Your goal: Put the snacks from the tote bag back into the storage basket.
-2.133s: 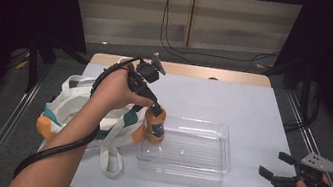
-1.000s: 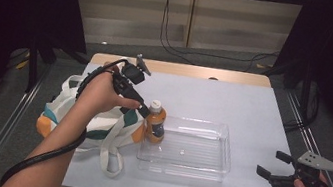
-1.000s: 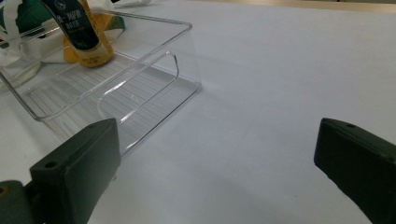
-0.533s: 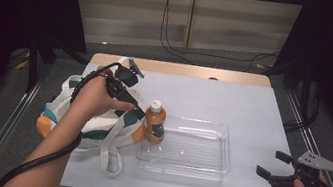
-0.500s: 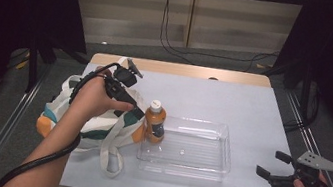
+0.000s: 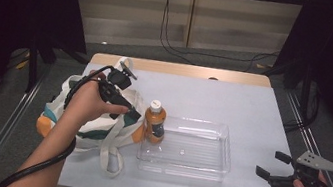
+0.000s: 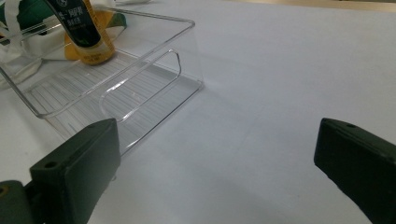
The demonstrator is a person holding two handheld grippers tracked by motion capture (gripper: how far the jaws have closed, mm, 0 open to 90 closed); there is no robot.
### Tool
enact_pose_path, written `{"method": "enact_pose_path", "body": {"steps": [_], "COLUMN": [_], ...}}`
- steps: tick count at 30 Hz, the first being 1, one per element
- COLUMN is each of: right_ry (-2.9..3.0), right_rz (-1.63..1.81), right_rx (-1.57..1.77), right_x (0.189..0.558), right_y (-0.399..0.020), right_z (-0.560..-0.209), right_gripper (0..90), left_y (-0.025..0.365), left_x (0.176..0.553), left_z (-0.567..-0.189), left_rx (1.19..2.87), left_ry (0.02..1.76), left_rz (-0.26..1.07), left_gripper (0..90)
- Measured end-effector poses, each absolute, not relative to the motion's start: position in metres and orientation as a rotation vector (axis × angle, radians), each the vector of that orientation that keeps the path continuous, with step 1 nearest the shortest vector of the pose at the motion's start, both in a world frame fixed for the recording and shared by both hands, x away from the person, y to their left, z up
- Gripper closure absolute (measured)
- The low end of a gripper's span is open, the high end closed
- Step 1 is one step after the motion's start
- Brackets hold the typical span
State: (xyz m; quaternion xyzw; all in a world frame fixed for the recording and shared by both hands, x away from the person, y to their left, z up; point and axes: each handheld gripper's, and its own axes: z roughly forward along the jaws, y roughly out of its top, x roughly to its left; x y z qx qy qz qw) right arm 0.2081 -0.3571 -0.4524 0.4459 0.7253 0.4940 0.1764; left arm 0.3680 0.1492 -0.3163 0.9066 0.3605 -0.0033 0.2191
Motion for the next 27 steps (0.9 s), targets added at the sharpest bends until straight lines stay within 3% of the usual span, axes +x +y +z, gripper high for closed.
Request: {"method": "enact_pose_path", "body": {"steps": [27], "right_ry": [2.06], "right_rz": [1.402], "right_rx": [1.261], "right_x": [0.207], "right_y": [-0.357], "right_z": [-0.453], "right_gripper": [0.2], "left_y": [0.156], "left_x": [0.357], "left_z": [-0.341], "left_rx": [2.45], "left_ry": [0.985], "left_rz": [-0.01], "left_gripper": [11.2]}}
